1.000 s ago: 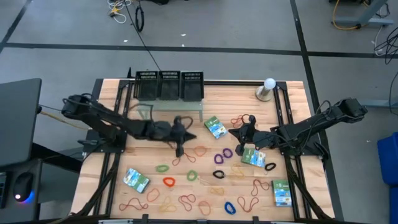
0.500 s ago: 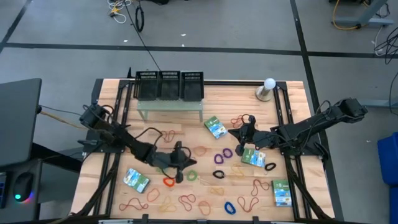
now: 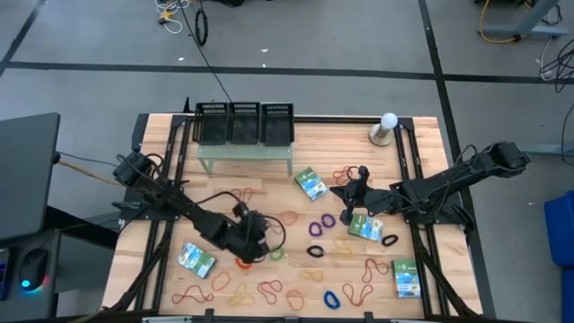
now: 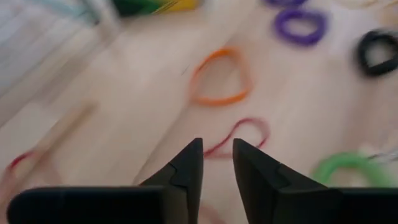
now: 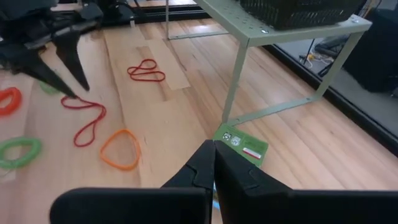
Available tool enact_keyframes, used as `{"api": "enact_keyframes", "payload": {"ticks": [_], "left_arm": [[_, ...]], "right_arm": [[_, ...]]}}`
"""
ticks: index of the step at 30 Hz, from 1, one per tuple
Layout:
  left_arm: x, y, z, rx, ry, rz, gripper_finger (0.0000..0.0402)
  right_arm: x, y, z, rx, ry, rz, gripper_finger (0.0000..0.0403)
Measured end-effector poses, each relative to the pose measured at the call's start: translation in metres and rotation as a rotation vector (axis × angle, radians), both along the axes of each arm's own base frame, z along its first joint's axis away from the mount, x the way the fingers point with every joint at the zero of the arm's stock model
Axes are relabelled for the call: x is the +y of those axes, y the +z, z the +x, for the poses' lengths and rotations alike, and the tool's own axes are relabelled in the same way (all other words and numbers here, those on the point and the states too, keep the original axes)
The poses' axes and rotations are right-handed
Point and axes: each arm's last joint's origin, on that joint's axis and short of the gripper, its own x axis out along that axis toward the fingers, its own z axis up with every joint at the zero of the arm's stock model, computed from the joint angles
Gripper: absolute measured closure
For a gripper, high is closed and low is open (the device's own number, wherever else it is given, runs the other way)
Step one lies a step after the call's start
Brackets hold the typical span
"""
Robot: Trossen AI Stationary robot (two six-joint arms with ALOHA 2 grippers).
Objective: Pick & Place Office Desk Supplies
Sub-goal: Put the red rubber band into the right black bin on the shelf
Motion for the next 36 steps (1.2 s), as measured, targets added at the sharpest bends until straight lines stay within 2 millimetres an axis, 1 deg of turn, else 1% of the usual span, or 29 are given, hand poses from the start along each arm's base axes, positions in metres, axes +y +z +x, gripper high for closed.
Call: {"api": "enact_keyframes", "payload": {"ticks": [2,5,10,17,23,26,29,31,34,36], "left_arm": [[0.003,0.002,-0.002,0.053,0.034,-0.018,0.0296],[0.009,-0.002,-0.001,0.099,0.042,-0.09,0.0292],[0.021,-0.007,0.004,0.118,0.051,-0.095,0.0291],[0.035,-0.012,0.014,0.171,0.007,-0.116,0.0291],[0.042,-0.025,0.02,0.256,-0.05,-0.131,0.0292],[0.042,-0.03,0.021,0.272,-0.06,-0.126,0.0294],[0.041,-0.03,0.02,0.277,-0.071,-0.135,0.031],[0.039,-0.029,0.019,0.28,-0.088,-0.148,0.0332],[0.036,-0.028,0.018,0.284,-0.11,-0.154,0.0376],[0.035,-0.026,0.018,0.281,-0.118,-0.151,0.0392]], "right_arm": [[-0.001,0.0,0.0,0.0,-0.005,0.0,0.0391],[-0.002,0.0,0.0,0.011,0.002,-0.025,0.0391],[-0.003,0.002,0.002,0.027,0.037,-0.105,0.0391],[-0.007,0.004,0.004,0.011,0.027,-0.108,0.0391],[-0.007,0.003,0.004,0.031,0.058,-0.127,0.0391],[-0.008,0.003,0.004,0.03,0.054,-0.129,0.0391],[-0.008,0.003,0.004,0.03,0.053,-0.127,0.0391],[-0.008,0.003,0.004,0.03,0.055,-0.129,0.0391],[-0.008,0.004,0.005,0.028,0.063,-0.145,0.0391],[-0.008,0.004,0.005,0.025,0.063,-0.146,0.0391]]}}
